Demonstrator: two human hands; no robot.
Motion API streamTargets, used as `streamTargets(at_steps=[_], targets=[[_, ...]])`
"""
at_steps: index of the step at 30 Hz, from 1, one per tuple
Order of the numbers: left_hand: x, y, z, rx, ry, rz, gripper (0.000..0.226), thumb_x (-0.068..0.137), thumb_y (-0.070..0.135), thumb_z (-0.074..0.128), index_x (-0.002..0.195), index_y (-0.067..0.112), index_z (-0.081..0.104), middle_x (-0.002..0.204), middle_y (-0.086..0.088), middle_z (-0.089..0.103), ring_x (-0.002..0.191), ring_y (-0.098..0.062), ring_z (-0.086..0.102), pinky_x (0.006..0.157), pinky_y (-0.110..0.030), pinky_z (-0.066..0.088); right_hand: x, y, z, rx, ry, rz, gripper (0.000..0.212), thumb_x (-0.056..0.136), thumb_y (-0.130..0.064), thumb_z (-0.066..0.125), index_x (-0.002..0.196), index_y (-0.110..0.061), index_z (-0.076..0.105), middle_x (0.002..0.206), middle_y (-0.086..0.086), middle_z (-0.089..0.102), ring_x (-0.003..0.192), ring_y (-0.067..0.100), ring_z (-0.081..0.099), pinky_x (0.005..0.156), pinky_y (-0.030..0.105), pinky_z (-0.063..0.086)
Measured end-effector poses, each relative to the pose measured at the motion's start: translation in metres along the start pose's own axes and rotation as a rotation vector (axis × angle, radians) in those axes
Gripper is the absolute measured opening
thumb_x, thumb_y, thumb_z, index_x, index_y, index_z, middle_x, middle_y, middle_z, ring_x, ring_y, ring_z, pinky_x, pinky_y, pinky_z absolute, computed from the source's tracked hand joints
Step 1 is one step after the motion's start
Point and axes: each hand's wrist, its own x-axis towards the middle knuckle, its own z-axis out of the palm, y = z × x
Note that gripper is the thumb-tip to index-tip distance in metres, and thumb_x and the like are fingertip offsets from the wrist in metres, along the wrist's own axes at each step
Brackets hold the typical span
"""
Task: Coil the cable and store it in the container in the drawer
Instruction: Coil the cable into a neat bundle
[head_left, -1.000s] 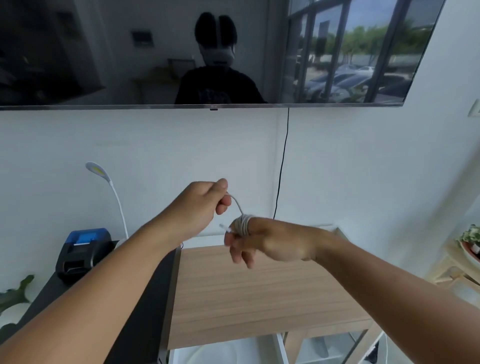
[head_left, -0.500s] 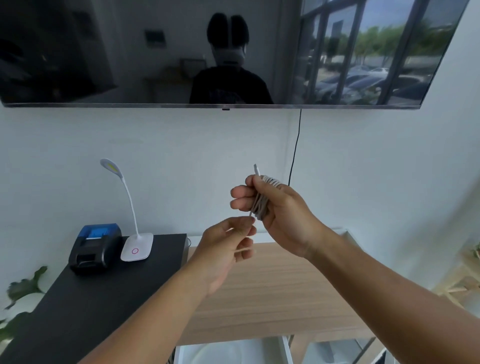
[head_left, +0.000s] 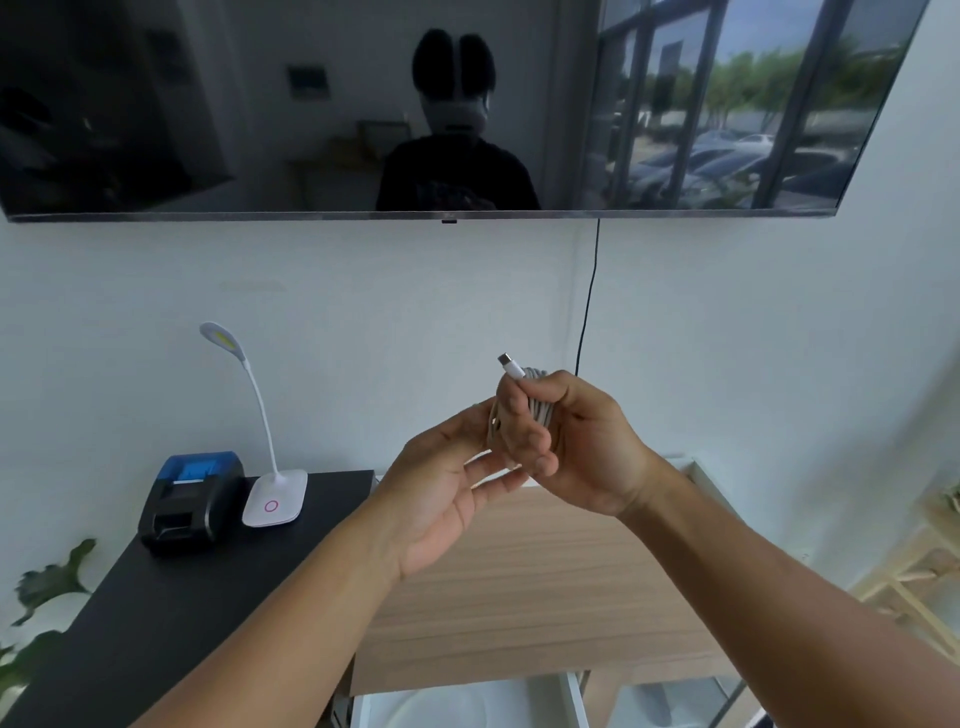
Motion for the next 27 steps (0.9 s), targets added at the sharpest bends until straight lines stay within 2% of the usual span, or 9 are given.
streamTargets(at_steps=[3,5,9,13,16,19,22,24,27], targets=[[0.001,0.001,0.004,-0.006,0.054,0.035,0.031,0.100,0.007,0.058,0.080,0.018,0.079,0.075,0.001,0.073,0.079,-0.017,0.071,0.093,-0.036,0.058,0.000,-0.006,-0.003,0.018,-0.085,0.066,0.026,0.100,-0.024,0.046,0.084,-0.013,0.063,0.068,0.003,0.069,0.058,0.016,0.066,0.071,0.028,0.049],[0.000,0.001,0.007,0.034,0.060,0.049,0.033,0.095,0.006,0.063,0.068,0.022,0.075,0.064,0.008,0.065,0.076,-0.015,0.061,0.102,-0.040,0.053,0.000,-0.013,-0.005,0.019,-0.158,0.096,0.026,0.105,-0.021,0.043,0.093,-0.008,0.062,0.084,0.010,0.076,0.076,0.023,0.074,0.082,0.033,0.056],[-0.001,0.000,0.010,0.103,-0.009,0.099,0.024,0.090,0.006,0.068,0.072,0.021,0.075,0.062,0.010,0.055,0.069,-0.012,0.053,0.113,-0.048,0.041,-0.005,-0.024,-0.014,-0.111,-0.238,0.112,0.030,0.107,-0.019,0.036,0.100,-0.007,0.062,0.102,0.012,0.078,0.096,0.025,0.075,0.095,0.039,0.052],[-0.001,0.007,0.010,0.195,-0.084,0.156,0.042,0.103,-0.001,0.043,0.087,0.019,0.076,0.072,0.004,0.067,0.069,-0.017,0.066,0.085,-0.033,0.054,-0.008,-0.025,-0.014,-0.115,-0.235,0.119,0.030,0.107,-0.016,0.033,0.092,-0.008,0.058,0.086,0.007,0.076,0.078,0.020,0.075,0.089,0.035,0.053],[-0.001,0.017,0.018,0.233,-0.006,0.148,0.043,0.106,0.027,0.042,0.073,0.024,0.069,0.066,-0.004,0.071,0.066,-0.027,0.068,0.068,-0.034,0.046,-0.005,-0.020,-0.006,-0.131,-0.218,0.157,0.032,0.109,-0.015,0.028,0.089,-0.009,0.053,0.071,0.000,0.066,0.059,0.012,0.066,0.086,0.034,0.048],[0.002,0.018,0.027,0.309,0.093,0.201,0.058,0.109,0.042,0.033,0.062,0.031,0.066,0.057,0.001,0.068,0.063,-0.025,0.058,0.062,-0.037,0.037,-0.002,-0.023,0.001,-0.122,-0.214,0.134,0.036,0.110,-0.014,0.023,0.090,-0.011,0.054,0.069,-0.002,0.061,0.056,0.010,0.064,0.088,0.033,0.049],[0.005,0.012,0.038,0.268,0.205,0.309,0.064,0.111,0.034,0.029,0.056,0.031,0.060,0.045,0.004,0.058,0.043,-0.016,0.060,0.050,-0.023,0.046,-0.001,-0.023,0.000,-0.128,-0.201,0.106,0.039,0.111,-0.013,0.022,0.091,-0.010,0.056,0.072,-0.001,0.068,0.060,0.010,0.068,0.085,0.029,0.054],[0.007,0.004,0.042,0.219,0.292,0.374,0.063,0.110,0.025,0.029,0.053,0.031,0.055,0.039,0.005,0.049,0.034,-0.015,0.053,0.043,-0.021,0.046,-0.001,-0.020,-0.001,-0.153,-0.199,0.111,0.044,0.110,-0.014,0.023,0.090,-0.010,0.062,0.074,-0.001,0.072,0.061,0.009,0.069,0.076,0.024,0.054],[0.007,-0.006,0.042,0.235,0.321,0.433,0.059,0.105,0.013,0.029,0.054,0.029,0.053,0.039,0.008,0.042,0.032,-0.013,0.047,0.041,-0.020,0.043,-0.003,-0.016,-0.003,-0.220,-0.204,0.107,0.056,0.111,-0.013,0.022,0.087,-0.010,0.072,0.077,0.002,0.074,0.066,0.010,0.071,0.076,0.026,0.057]])
